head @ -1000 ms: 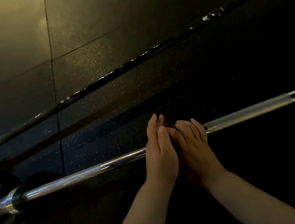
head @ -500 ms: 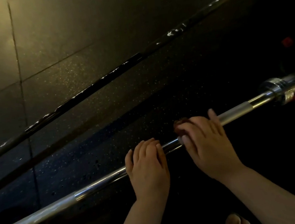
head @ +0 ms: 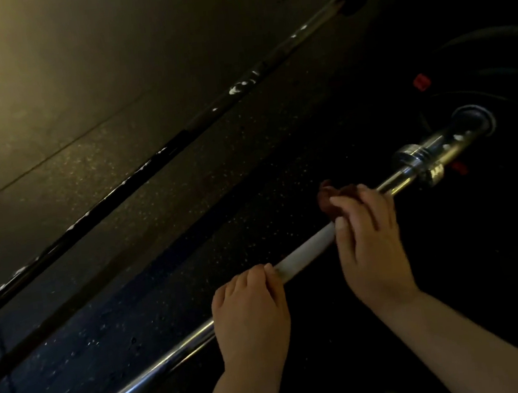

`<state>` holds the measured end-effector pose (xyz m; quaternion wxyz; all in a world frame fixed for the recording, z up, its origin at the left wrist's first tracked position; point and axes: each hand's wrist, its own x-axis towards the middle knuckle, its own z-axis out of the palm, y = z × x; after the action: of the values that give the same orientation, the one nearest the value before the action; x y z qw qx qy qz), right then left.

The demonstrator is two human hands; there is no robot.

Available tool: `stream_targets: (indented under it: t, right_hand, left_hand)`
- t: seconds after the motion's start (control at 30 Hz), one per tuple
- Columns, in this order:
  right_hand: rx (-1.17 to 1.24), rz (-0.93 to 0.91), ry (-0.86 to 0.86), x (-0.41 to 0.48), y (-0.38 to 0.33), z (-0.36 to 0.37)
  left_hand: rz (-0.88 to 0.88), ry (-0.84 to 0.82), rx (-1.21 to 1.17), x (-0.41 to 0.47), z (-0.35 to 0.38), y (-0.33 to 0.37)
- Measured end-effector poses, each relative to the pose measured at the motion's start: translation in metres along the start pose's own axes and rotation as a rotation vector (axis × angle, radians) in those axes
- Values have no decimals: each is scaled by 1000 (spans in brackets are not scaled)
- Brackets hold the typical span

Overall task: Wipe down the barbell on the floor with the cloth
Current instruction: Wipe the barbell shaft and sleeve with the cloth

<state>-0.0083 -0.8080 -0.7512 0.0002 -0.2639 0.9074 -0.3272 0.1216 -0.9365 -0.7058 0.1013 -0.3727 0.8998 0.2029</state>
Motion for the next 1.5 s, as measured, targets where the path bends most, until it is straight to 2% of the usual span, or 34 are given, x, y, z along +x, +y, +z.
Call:
stream_targets:
  t: [0.03, 0.07, 0.17, 0.2, 0.23, 0.33, 0.4, 0.47, 0.57, 0.67, 0.77, 0.83, 1.0, 1.17, 1.27, 1.37, 1.5]
  right_hand:
    - [30, 24, -22, -7, -8, 5]
    - [37, -40, -67, -14, -15, 10]
    - [-105, -404, -205, -19, -2, 12]
    - [-163, -449, -214, -12, 11, 7]
    - [-184, -419, -206, -5, 23, 3]
    - [-38, -43, -86, 13, 42, -17]
    - [48, 119, -26, 14, 34, -19]
    - [22, 56, -32, 7, 25, -15]
    - [-112, -123, -191, 17, 39, -25]
    - [-142, 19, -195, 46, 47, -39]
    - [-36, 131, -112, 31, 33, -25]
    - [6, 88, -65, 7, 29, -14]
    - [-220, -132, -48, 29, 49, -30]
    - [32, 19, -14, 16, 47, -16]
    - [-14, -46, -10, -1, 55, -13]
    - [-136, -66, -14, 24, 55, -23]
    - [26, 25, -38, 33, 42, -21]
  left_hand:
    - [-4, -24, 1, 3, 0, 4]
    - [2, -44, 4, 6, -1, 8]
    - [75, -100, 9, 16, -5, 24]
    - [94, -119, 18, 19, -5, 25]
    - [108, -134, 27, 21, -6, 25]
    - [126, -138, 60, 22, -3, 21]
    - [119, -137, 70, 21, -2, 25]
    - [121, -138, 74, 24, -2, 35]
    - [188, -147, 73, 30, -2, 49]
    - [213, -155, 55, 34, 0, 56]
    - [197, -145, 109, 35, 1, 61]
    - [204, -150, 121, 38, 0, 64]
    - [315, -215, 129, 52, 0, 76]
    - [293, -187, 106, 55, 5, 82]
    - [289, -170, 102, 53, 9, 82]
    - [318, -173, 97, 52, 9, 81]
    - [316, -178, 101, 51, 3, 83]
